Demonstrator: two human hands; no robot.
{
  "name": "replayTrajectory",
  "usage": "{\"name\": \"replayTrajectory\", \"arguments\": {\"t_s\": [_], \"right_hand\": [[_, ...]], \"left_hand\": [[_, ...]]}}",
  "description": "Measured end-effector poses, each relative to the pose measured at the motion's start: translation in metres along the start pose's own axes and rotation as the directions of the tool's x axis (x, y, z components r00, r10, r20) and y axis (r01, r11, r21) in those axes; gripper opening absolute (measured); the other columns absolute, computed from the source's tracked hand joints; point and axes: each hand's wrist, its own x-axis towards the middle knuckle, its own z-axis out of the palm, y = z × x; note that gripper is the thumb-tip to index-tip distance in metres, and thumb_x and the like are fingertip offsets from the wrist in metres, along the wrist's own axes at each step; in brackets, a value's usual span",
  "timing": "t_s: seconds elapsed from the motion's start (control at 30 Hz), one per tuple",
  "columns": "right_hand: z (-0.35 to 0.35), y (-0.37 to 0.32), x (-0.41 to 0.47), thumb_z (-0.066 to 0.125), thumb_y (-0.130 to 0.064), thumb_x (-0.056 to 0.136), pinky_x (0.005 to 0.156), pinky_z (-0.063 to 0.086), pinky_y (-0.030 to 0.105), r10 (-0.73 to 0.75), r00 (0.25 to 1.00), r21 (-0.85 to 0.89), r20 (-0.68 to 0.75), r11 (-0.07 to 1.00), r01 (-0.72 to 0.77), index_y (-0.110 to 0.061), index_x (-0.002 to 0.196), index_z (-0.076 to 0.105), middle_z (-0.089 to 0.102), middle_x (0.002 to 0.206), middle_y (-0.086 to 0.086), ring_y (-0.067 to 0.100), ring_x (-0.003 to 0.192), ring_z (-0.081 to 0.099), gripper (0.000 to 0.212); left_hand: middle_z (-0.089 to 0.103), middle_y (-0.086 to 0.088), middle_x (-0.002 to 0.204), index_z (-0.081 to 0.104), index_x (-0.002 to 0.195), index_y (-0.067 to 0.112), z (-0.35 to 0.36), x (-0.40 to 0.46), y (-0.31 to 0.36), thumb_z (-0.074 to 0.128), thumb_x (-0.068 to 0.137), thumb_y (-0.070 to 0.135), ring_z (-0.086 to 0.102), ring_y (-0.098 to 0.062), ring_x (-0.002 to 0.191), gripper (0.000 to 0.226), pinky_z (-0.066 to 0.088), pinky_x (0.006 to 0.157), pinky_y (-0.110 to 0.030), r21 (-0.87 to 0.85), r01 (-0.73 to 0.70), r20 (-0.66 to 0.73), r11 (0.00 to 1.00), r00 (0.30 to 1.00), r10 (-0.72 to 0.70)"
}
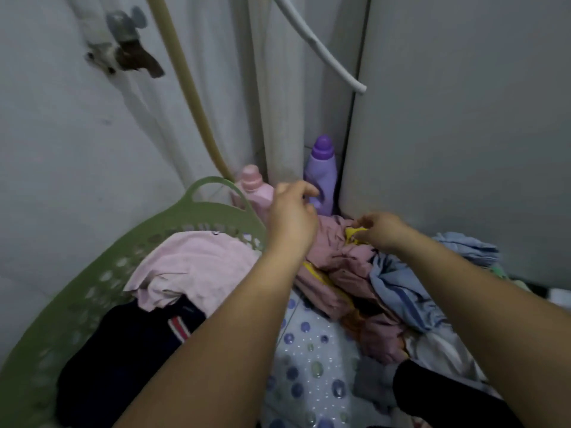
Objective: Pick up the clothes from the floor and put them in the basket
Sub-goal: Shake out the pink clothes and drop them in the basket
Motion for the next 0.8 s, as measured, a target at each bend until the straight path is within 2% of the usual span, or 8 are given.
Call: {"name": "replayTrajectory", "arguments": {"t_s": [0.17, 0.3, 0.4, 0.47, 0.53, 0.6, 0.7, 0.8], "right_hand": [[0.027, 0.044, 0.022, 0.059, -0.016, 0.087, 0.093, 0.041, 0.027, 0.022, 0.997, -0.158, 0.076, 0.987, -0.009, -0.009, 0.123, 0.058, 0.057, 0.131, 0.012, 0.028, 0.119, 0.054, 0.036], [0.071, 0.061, 0.057, 0.070, -0.033, 0.076, 0.093, 0.044, 0.034, -0.050, 0.986, -0.208, 0.160, 0.974, 0.084, -0.011, 0.127, 0.047, 0.053, 0.130, 0.017, 0.033, 0.117, 0.051, 0.060], [0.103, 0.069, 0.075, 0.067, -0.043, 0.076, 0.115, 0.020, 0.051, -0.004, 0.981, -0.355, 0.193, 0.932, 0.073, -0.022, 0.149, 0.012, 0.019, 0.154, 0.016, 0.037, 0.143, 0.019, 0.094], [0.124, 0.075, 0.084, 0.058, -0.048, 0.083, 0.115, 0.006, 0.058, 0.034, 0.986, -0.471, 0.163, 0.881, 0.047, -0.026, 0.151, 0.005, 0.005, 0.158, 0.019, 0.042, 0.146, 0.004, 0.089], [0.142, 0.083, 0.094, 0.069, -0.056, 0.068, 0.110, 0.017, 0.063, 0.029, 0.999, -0.526, 0.039, 0.850, -0.004, -0.026, 0.141, 0.042, 0.033, 0.147, 0.031, 0.052, 0.135, 0.029, 0.083], [0.149, 0.088, 0.100, 0.073, -0.052, 0.057, 0.096, 0.041, 0.061, 0.029, 0.999, -0.554, -0.015, 0.832, -0.033, -0.022, 0.097, 0.074, 0.064, 0.115, 0.030, 0.052, 0.107, 0.059, 0.050], [0.143, 0.096, 0.099, 0.044, -0.029, 0.091, 0.091, 0.045, 0.040, -0.065, 0.998, -0.518, -0.024, 0.854, 0.043, -0.017, 0.116, 0.059, 0.062, 0.118, 0.017, 0.038, 0.109, 0.059, 0.032], [0.119, 0.099, 0.102, 0.044, -0.019, 0.092, 0.083, 0.047, 0.037, -0.114, 0.988, -0.350, -0.105, 0.934, 0.070, -0.016, 0.121, 0.051, 0.060, 0.119, 0.012, 0.033, 0.108, 0.058, 0.030]], "left_hand": [[0.052, -0.016, 0.125, 0.062, 0.115, 0.008, 0.089, -0.008, -0.005, 0.047, 0.087, -0.002, 0.053, -0.030, 0.112, 0.034, 0.033, 0.090, -0.022, -0.015, 0.194, 0.209, 0.981, 0.960, -0.186], [0.049, -0.019, 0.134, 0.053, 0.126, 0.003, 0.142, -0.010, -0.054, 0.048, 0.086, -0.003, 0.050, -0.030, 0.119, 0.040, 0.035, 0.093, -0.024, -0.021, 0.531, 0.228, 0.847, 0.827, -0.513], [0.050, -0.020, 0.132, 0.048, 0.130, 0.001, 0.158, -0.008, -0.092, 0.049, 0.088, 0.002, 0.049, -0.035, 0.122, 0.042, 0.039, 0.100, -0.032, 0.009, 0.629, 0.187, 0.778, 0.763, -0.619], [0.053, -0.023, 0.127, 0.046, 0.130, -0.002, 0.165, -0.006, -0.114, 0.045, 0.088, 0.015, 0.050, -0.038, 0.120, 0.045, 0.040, 0.099, -0.034, 0.042, 0.633, 0.187, 0.773, 0.755, -0.628], [0.054, -0.023, 0.125, 0.045, 0.130, 0.000, 0.170, -0.004, -0.128, 0.042, 0.090, 0.017, 0.052, -0.038, 0.119, 0.044, 0.042, 0.099, -0.036, 0.037, 0.659, 0.184, 0.751, 0.734, -0.653], [0.050, -0.022, 0.133, 0.041, 0.134, 0.002, 0.173, -0.001, -0.138, 0.045, 0.094, 0.011, 0.050, -0.037, 0.121, 0.042, 0.042, 0.100, -0.035, 0.087, 0.656, 0.164, 0.749, 0.732, -0.661], [0.039, -0.018, 0.146, 0.031, 0.145, 0.008, 0.179, -0.002, -0.144, 0.049, 0.095, 0.015, 0.043, -0.034, 0.130, 0.054, 0.038, 0.104, -0.034, 0.138, 0.637, 0.192, 0.759, 0.734, -0.651], [0.042, -0.013, 0.146, 0.033, 0.144, 0.009, 0.180, -0.005, -0.133, 0.051, 0.094, 0.012, 0.046, -0.028, 0.128, 0.054, 0.039, 0.107, -0.037, 0.014, 0.681, 0.246, 0.732, 0.707, -0.663]]}}
